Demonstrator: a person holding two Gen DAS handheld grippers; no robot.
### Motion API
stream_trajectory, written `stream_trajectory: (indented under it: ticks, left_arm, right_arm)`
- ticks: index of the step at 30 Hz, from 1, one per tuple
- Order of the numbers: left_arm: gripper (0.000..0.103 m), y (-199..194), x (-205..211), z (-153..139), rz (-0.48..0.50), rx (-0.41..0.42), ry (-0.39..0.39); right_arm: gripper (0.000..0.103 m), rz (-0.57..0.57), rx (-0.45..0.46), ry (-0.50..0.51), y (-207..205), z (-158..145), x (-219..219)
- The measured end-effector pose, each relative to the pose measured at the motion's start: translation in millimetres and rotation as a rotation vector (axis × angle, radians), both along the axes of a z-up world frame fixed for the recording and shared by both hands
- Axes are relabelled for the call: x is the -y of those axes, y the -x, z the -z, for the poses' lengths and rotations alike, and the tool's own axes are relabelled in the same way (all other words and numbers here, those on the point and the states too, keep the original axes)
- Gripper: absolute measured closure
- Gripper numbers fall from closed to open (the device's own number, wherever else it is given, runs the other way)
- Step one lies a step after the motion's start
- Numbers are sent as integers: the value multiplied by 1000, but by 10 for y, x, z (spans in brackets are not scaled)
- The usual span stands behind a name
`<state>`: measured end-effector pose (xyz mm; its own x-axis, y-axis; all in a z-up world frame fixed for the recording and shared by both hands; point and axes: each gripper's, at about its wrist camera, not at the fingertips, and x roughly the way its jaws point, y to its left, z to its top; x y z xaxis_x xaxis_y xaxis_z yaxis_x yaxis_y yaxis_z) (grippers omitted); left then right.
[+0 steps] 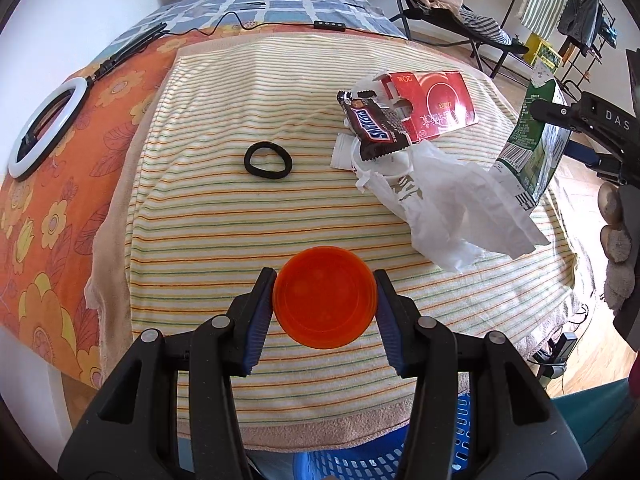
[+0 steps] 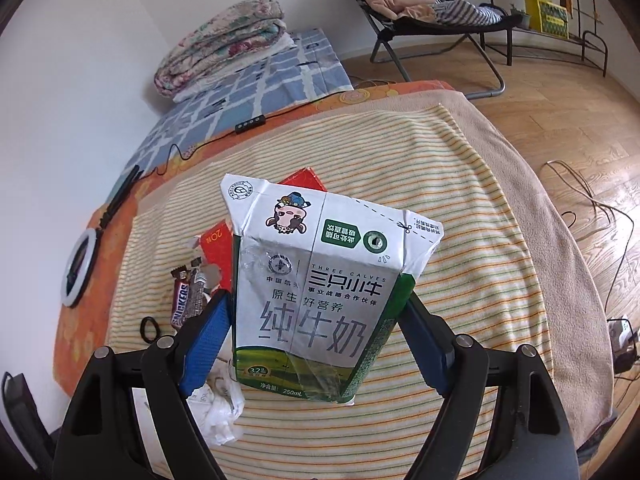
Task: Collect trash
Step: 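Carry the cap and carton over the blue basket and open both tools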
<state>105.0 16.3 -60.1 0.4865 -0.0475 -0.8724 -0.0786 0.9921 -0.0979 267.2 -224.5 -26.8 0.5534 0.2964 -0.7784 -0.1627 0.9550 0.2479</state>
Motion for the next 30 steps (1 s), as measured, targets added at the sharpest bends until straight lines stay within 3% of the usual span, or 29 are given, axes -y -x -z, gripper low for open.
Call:
stream_trajectory:
  ticks: [4,15,23,30]
  left_arm:
    - [54,144,18,-87,13,17,16]
    - [54,666,286,-238,81,43,31]
    - [54,995,458,-106,123,12,46]
    - [54,1216,525,152,138,-46,48]
  right_arm:
    - [21,-44,70,31,201,-181,13]
    - [21,-220,129,19,991,-437,16]
    - [21,-338,123,37,1542,-334,-29]
    - [21,-437,90,78,1973,-62,-137]
